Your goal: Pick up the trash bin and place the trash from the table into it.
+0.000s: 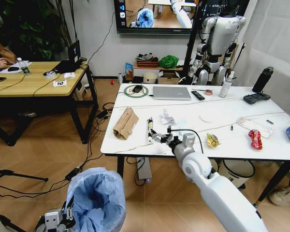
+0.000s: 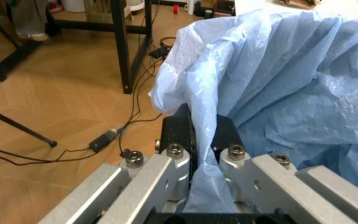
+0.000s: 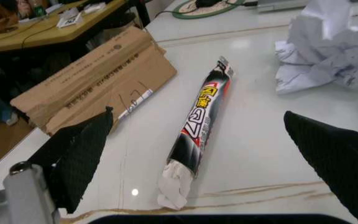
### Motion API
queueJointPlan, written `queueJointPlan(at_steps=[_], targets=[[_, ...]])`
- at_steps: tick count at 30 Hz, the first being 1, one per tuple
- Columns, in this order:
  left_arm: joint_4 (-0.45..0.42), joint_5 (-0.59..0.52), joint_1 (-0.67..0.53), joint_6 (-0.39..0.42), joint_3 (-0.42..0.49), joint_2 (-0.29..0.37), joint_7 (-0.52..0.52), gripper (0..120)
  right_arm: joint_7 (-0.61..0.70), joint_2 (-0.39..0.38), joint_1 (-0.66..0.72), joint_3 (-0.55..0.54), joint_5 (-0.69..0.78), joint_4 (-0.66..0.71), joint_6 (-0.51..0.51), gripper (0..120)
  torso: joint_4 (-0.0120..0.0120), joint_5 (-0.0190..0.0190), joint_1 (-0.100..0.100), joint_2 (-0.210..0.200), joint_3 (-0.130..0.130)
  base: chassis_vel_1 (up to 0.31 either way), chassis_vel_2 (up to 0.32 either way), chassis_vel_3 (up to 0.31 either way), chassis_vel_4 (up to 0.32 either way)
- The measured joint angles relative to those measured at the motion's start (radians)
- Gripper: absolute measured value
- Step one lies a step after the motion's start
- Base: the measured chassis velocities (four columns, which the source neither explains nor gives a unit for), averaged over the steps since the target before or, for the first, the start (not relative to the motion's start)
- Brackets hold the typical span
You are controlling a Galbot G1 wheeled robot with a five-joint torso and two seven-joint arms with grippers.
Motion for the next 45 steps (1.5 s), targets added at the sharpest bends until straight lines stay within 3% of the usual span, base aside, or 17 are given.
queueJointPlan(at_steps=[8, 23, 25, 27, 37, 39, 43, 45], targets=[[-0.005, 0.003, 0.005, -0.011, 0.000, -0.004, 0.004, 1, -0.014, 0.053, 0.082, -0.032, -0.013, -0.119, 0.007, 100, 0.0000, -0.0001, 0.000, 0.000, 0.000, 0.000, 0.000, 0.000, 0.000], [-0.018, 0.014, 0.012, -0.018, 0.001, -0.017, 0.005, 1, -0.018, 0.073, 0.112, -0.103, -0.076, -0.209, 0.008, 97, -0.0001, -0.0002, 0.000, 0.000, 0.000, 0.000, 0.000, 0.000, 0.000], [-0.027, 0.018, 0.017, -0.019, 0.002, -0.020, 0.005, 1, -0.022, 0.079, 0.112, -0.113, -0.094, -0.224, 0.009, 84, -0.0002, -0.0002, 0.000, 0.000, 0.000, 0.000, 0.000, 0.000, 0.000], [-0.029, 0.018, 0.018, -0.020, 0.002, -0.021, 0.005, 1, -0.023, 0.081, 0.112, -0.113, -0.095, -0.225, 0.009, 81, -0.0002, -0.0001, 0.000, 0.000, 0.000, 0.000, 0.000, 0.000, 0.000], [-0.037, 0.029, 0.028, -0.027, 0.003, -0.026, 0.005, 1, -0.025, 0.078, 0.095, -0.109, -0.102, -0.213, 0.009, 41, -0.0001, -0.0001, 0.000, 0.000, 0.000, 0.000, 0.000, 0.000, 0.000], [-0.037, 0.029, 0.028, -0.028, 0.004, -0.026, 0.005, 1, -0.025, 0.078, 0.093, -0.109, -0.103, -0.211, 0.009, 39, -0.0001, -0.0001, 0.000, 0.000, 0.000, 0.000, 0.000, 0.000, 0.000], [-0.037, 0.035, 0.029, -0.030, 0.011, -0.026, 0.005, 1, -0.025, 0.069, 0.085, -0.102, -0.103, -0.199, 0.008, 19, -0.0001, 0.0000, 0.000, 0.000, 0.000, 0.000, 0.000, 0.000, 0.000], [-0.037, 0.036, 0.029, -0.031, 0.013, -0.026, 0.005, 1, -0.025, 0.067, 0.084, -0.100, -0.103, -0.197, 0.008, 16, -0.0001, -0.0001, 0.000, 0.000, 0.000, 0.000, 0.000, 0.000, 0.000]])
